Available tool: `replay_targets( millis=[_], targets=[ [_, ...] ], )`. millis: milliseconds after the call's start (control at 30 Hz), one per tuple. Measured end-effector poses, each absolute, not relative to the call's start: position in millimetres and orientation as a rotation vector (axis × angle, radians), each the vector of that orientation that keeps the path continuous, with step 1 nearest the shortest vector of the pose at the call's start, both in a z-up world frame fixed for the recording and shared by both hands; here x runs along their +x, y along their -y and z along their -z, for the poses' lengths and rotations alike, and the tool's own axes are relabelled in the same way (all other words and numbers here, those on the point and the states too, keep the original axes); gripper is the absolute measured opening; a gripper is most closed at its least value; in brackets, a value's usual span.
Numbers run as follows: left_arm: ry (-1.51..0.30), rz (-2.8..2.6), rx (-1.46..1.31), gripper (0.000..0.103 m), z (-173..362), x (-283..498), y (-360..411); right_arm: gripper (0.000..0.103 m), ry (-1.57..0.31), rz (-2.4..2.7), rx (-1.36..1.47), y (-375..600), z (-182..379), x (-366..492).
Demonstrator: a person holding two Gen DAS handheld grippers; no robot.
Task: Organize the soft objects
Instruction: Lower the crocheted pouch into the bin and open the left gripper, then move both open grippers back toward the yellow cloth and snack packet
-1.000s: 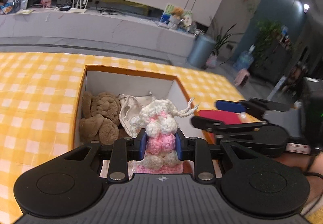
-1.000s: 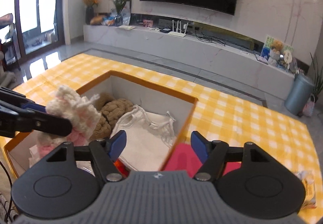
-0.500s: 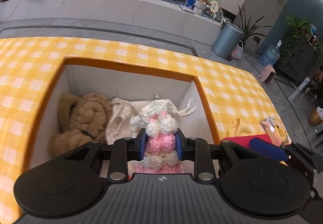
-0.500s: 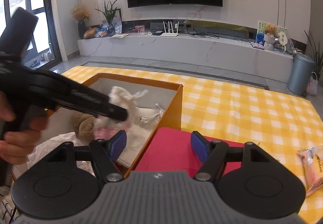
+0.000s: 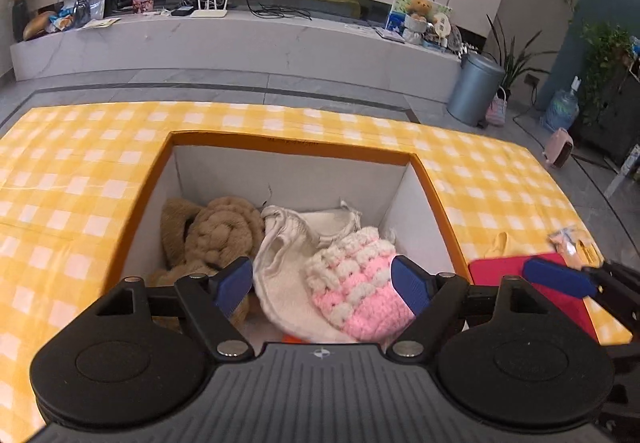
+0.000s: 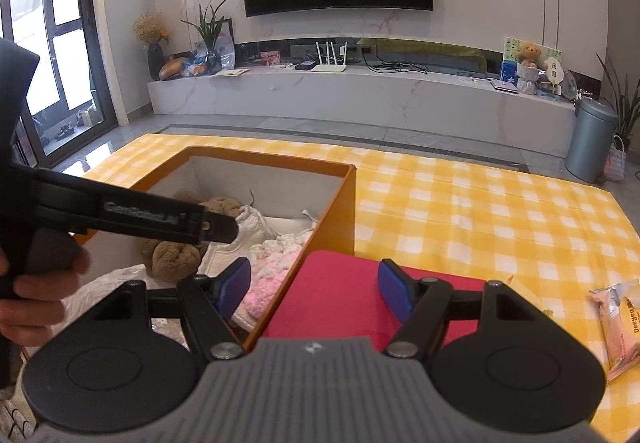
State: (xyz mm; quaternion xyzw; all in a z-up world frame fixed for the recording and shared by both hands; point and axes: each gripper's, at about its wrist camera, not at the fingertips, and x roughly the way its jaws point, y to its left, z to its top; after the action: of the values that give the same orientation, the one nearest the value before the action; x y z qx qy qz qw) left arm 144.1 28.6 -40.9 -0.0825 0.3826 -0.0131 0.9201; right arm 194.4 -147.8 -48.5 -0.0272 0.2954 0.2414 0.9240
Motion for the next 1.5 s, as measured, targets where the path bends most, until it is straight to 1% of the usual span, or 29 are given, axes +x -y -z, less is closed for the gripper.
replay_targets(
  millis=[200, 300, 500, 667, 867, 1033, 1233, 1400, 1500],
  targets=[
    [-0.762, 0.001, -0.202, 0.093, 24, 127, -39, 0.070, -0.585, -0.500, -0.046, 141, 37, 188],
    [-0.751, 0.001, -0.216, 0.093, 13, 118, -49, 0.057, -0.581, -0.499, -0.080, 134, 32, 184],
    [-0.712, -0.020, -0.178, 0.093, -6, 93, -56, 0.057, -0.584, -0.477, -0.067, 133, 21, 178],
    [-0.665, -0.102, -0.070, 0.091, -22, 76, -40, 0.056, -0.541, -0.456, -0.080, 142, -10, 170],
    [-0.665, -0.035, -0.094, 0.091, -34, 66, -30, 0.056, -0.476, -0.471, -0.059, 168, -43, 149],
    [-0.610, -0.018, -0.055, 0.091, -47, 52, -11, 0.056, -0.469, -0.482, 0.008, 207, -58, 133],
    [-0.574, 0.033, 0.002, 0.091, -53, 45, 28, 0.057, -0.475, -0.421, -0.049, 251, -59, 122],
    [-0.570, 0.057, 0.012, 0.091, -52, 50, 64, 0.057, -0.494, -0.366, 0.001, 292, -40, 122],
    [-0.559, 0.093, 0.025, 0.091, -53, 53, 87, 0.058, -0.512, -0.331, 0.093, 316, -25, 127]
  ],
)
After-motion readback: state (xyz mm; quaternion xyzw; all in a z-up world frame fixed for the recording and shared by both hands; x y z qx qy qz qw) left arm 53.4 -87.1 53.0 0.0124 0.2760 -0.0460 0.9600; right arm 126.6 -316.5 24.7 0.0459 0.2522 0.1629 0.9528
